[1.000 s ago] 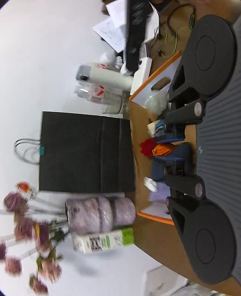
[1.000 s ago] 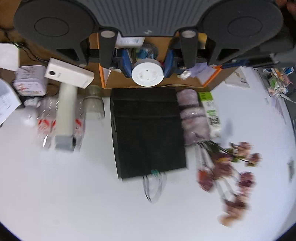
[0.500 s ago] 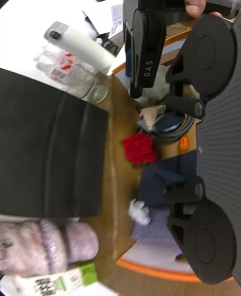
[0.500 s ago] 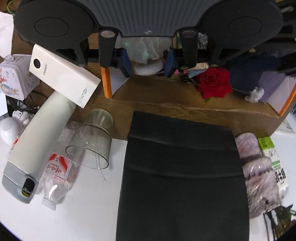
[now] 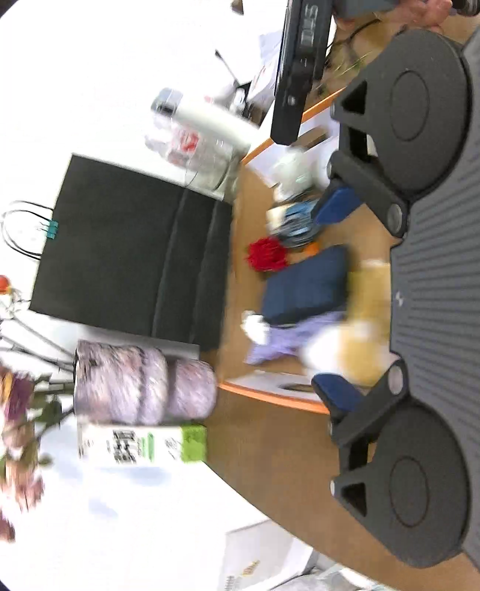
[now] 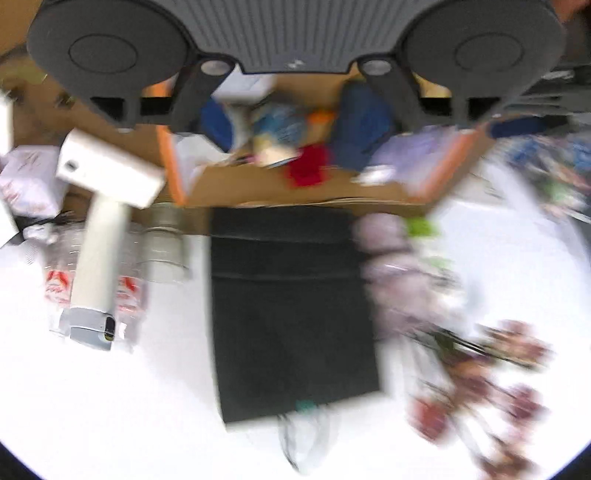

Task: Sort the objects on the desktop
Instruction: 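Withdraw both tools from the box back over the table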

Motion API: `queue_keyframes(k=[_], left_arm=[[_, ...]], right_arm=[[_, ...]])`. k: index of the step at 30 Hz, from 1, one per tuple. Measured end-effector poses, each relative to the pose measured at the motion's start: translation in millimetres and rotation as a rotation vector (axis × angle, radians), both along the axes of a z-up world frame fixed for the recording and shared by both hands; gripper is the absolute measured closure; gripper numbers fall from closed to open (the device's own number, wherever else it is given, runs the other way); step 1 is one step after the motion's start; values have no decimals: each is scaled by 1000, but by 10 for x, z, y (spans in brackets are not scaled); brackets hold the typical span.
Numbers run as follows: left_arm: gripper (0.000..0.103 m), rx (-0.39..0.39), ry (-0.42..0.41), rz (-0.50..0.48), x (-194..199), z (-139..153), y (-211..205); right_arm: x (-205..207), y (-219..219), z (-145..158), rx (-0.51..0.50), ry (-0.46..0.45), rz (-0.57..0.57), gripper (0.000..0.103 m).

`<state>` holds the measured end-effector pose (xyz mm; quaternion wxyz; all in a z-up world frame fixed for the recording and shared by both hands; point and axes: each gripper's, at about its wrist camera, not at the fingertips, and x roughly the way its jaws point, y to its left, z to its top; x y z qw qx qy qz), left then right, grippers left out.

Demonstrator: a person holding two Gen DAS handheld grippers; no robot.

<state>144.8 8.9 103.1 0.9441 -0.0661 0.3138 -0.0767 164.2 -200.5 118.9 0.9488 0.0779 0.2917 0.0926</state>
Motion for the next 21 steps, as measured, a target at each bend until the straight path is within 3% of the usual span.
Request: queue_keyframes(k=[4,8,11,16,21], left_arm=[[4,44,-39,50,-725,-229,61],[3,34,-35,117,-1334,-548,111],[3,59,-26,135,-1690,-717,117],[0,110,-68,74,-1930,-871,39],[0,112,-81,37,-1951,-900,-18]], right_arm=[[-776,174,-210,-28,-42,-9,18],[-1485,311,-415,-101,-99,-45,18],[-1958,357,-593,-143,-105,1,17],[-2364,329,-904,-128,-30,-5,17],[-2507,245,-1020,-103,-25,-59,14]])
